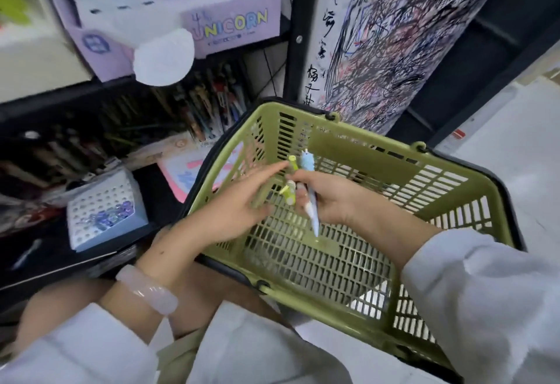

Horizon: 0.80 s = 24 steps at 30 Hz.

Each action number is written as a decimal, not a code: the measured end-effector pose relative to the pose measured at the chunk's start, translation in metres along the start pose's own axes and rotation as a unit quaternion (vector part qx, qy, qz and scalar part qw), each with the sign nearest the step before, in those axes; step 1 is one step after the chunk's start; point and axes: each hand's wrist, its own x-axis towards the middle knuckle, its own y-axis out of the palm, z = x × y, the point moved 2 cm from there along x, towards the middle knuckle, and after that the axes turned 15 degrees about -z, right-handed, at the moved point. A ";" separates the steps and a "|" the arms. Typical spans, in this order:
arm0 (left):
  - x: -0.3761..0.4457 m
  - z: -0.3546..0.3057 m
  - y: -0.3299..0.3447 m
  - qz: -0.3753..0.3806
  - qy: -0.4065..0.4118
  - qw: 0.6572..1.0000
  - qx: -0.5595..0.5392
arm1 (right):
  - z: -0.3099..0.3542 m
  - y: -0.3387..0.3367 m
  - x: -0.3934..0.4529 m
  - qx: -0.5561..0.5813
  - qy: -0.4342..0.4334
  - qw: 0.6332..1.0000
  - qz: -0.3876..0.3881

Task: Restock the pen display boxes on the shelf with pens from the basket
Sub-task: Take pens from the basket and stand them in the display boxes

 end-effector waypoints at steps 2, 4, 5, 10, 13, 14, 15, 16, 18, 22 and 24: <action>-0.008 -0.009 -0.007 -0.037 0.072 0.997 -0.014 | -0.006 0.027 -0.010 -0.005 -0.012 0.998 0.054; -0.016 -0.015 -0.018 -0.124 0.082 0.988 -0.046 | -0.012 0.048 -0.017 -0.039 -0.032 0.994 0.096; -0.020 -0.016 -0.025 -0.177 0.071 0.979 -0.067 | -0.013 0.056 -0.021 -0.061 -0.049 0.993 0.093; -0.045 -0.009 -0.069 -0.410 -0.073 0.888 -0.192 | -0.011 0.082 -0.042 -0.138 -0.260 0.956 0.010; -0.057 -0.004 -0.080 -0.364 -0.151 0.879 -0.269 | -0.013 0.109 -0.065 -0.225 -0.381 0.896 0.030; -0.061 -0.005 -0.082 -0.336 -0.156 0.885 -0.281 | -0.014 0.120 -0.074 -0.228 -0.402 0.886 0.041; -0.066 -0.007 -0.083 -0.312 -0.154 0.889 -0.299 | -0.015 0.132 -0.081 -0.231 -0.416 0.878 0.052; -0.070 -0.009 -0.085 -0.292 -0.148 0.886 -0.329 | -0.015 0.144 -0.087 -0.238 -0.427 0.871 0.055; -0.077 -0.013 -0.093 -0.270 -0.140 0.865 -0.399 | -0.016 0.165 -0.093 -0.275 -0.446 0.851 0.035; -0.093 -0.015 -0.121 -0.300 -0.134 0.821 -0.467 | -0.021 0.200 -0.106 -0.331 -0.453 0.826 0.048; -0.100 -0.014 -0.133 -0.338 -0.132 0.815 -0.451 | -0.025 0.214 -0.110 -0.311 -0.439 0.838 0.085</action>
